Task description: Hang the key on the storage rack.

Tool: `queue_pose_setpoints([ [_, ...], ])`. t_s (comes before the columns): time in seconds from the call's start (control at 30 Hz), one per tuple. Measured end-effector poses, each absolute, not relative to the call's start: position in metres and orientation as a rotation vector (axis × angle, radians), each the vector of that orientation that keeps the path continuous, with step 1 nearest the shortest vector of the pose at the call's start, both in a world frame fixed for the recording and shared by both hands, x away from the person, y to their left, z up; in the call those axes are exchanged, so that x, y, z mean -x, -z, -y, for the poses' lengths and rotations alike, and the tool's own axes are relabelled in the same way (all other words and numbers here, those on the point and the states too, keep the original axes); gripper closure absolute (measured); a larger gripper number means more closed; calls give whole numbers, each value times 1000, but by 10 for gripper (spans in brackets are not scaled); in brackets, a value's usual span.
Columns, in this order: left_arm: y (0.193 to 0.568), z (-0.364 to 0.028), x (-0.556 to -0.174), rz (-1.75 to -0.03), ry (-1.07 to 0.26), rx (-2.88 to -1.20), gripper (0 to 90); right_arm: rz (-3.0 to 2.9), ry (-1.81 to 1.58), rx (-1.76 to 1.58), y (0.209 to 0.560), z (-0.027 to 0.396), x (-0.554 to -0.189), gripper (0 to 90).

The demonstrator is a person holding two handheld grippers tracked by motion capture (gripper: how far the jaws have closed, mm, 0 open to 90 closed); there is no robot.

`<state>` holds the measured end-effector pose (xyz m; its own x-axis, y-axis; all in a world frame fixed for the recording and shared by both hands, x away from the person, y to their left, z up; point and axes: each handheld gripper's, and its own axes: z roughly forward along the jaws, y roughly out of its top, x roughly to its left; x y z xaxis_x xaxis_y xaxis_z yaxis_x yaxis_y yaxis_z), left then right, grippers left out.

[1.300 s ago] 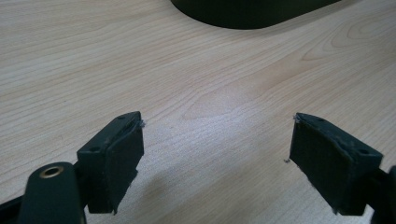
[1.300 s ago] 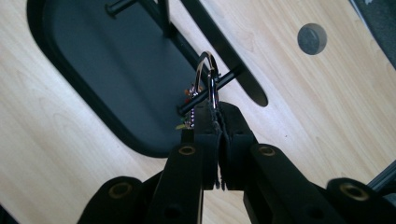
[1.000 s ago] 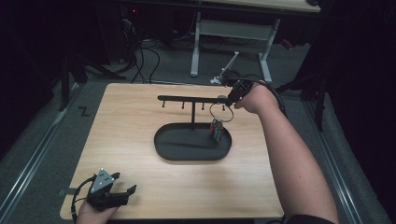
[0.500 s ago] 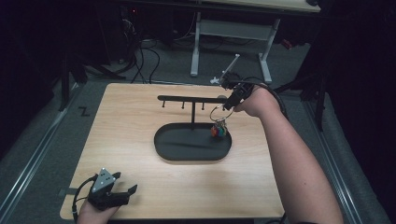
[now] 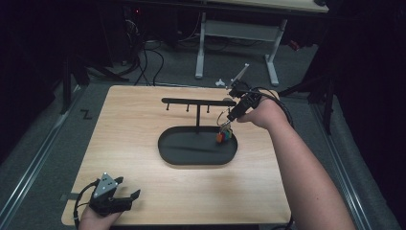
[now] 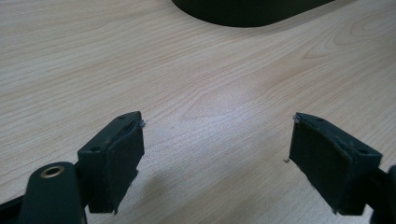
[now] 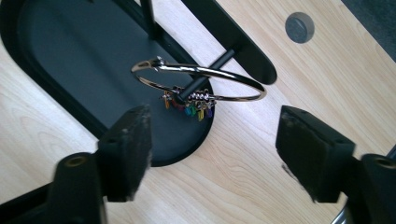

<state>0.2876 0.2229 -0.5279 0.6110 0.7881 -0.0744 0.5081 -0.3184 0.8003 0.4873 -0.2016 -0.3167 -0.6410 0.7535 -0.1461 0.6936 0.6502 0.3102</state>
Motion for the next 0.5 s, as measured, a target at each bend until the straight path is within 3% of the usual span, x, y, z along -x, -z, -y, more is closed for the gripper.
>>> queue_pose_setpoints([
  [0.23, 528, -222, -289, -1020, -421, -1986, 185, -2562, -355, -1232, 322, 210, -484, 169],
  [0.5, 528, -220, -289, -1012, -418, -1996, 184, -2540, -388, -1227, 333, 216, -473, 161],
])
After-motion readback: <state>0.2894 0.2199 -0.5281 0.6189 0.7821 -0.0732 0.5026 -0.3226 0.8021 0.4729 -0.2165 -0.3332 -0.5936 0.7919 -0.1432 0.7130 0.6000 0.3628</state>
